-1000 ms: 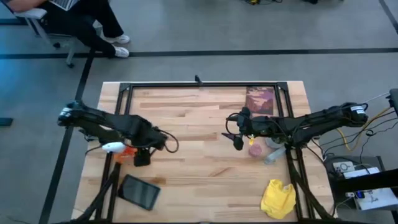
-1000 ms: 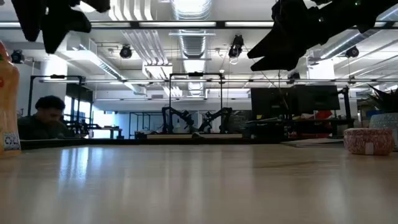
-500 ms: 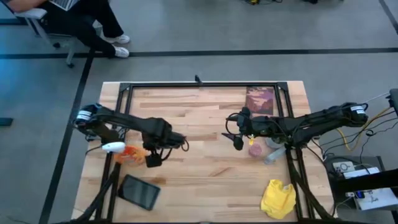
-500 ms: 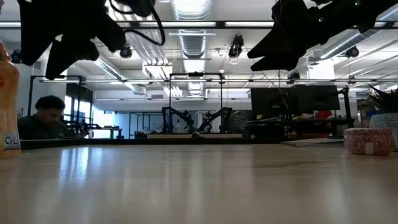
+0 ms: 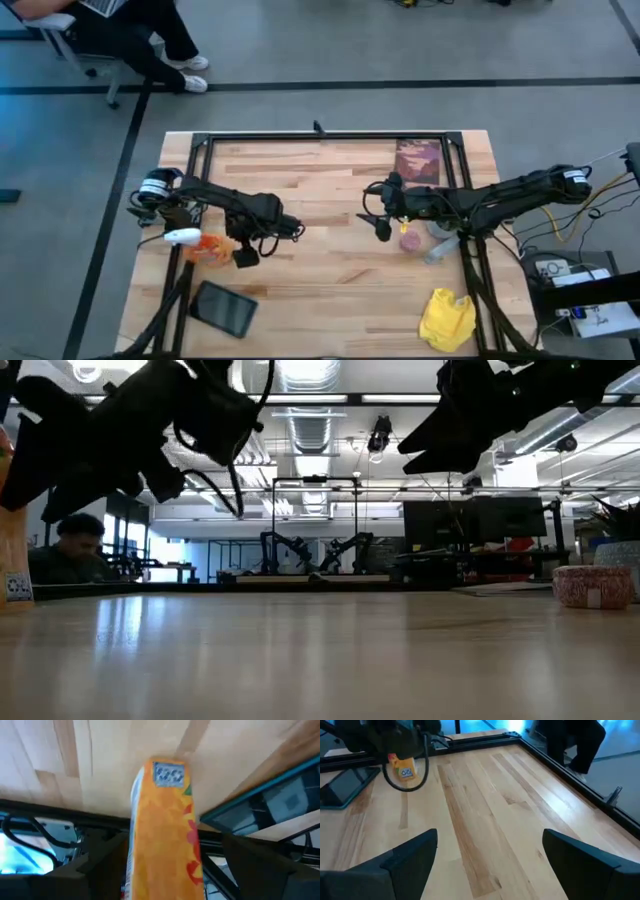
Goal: Apply microfiber cloth
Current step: Move the spray cleaning bottle to the center
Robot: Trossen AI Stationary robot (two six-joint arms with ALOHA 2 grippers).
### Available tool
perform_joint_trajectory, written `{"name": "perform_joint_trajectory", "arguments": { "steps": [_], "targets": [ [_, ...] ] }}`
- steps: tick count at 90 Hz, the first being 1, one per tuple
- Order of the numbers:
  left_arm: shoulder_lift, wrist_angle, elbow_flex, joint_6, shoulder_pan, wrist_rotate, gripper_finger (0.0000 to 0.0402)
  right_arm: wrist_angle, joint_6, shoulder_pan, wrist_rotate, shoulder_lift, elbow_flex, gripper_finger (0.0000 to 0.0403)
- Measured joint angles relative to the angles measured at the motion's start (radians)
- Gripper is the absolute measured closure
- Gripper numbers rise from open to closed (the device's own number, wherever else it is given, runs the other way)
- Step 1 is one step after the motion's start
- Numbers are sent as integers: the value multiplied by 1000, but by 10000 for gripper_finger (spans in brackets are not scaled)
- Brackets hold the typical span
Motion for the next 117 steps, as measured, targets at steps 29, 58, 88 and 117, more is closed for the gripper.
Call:
{"name": "perform_joint_trajectory", "arguments": {
  "steps": [29,58,88,117],
  "targets": [
    [-1,4,-104,8,-3,4,98,0,0,0,0,0,0,59],
    [-2,-2,-124,60,-10,6,104,0,0,0,0,0,0,59],
    [-2,-1,-125,139,-39,27,107,0,0,0,0,0,0,59],
    [-2,30,-118,156,-41,1,159,0,0,0,0,0,0,59]
  ]
}}
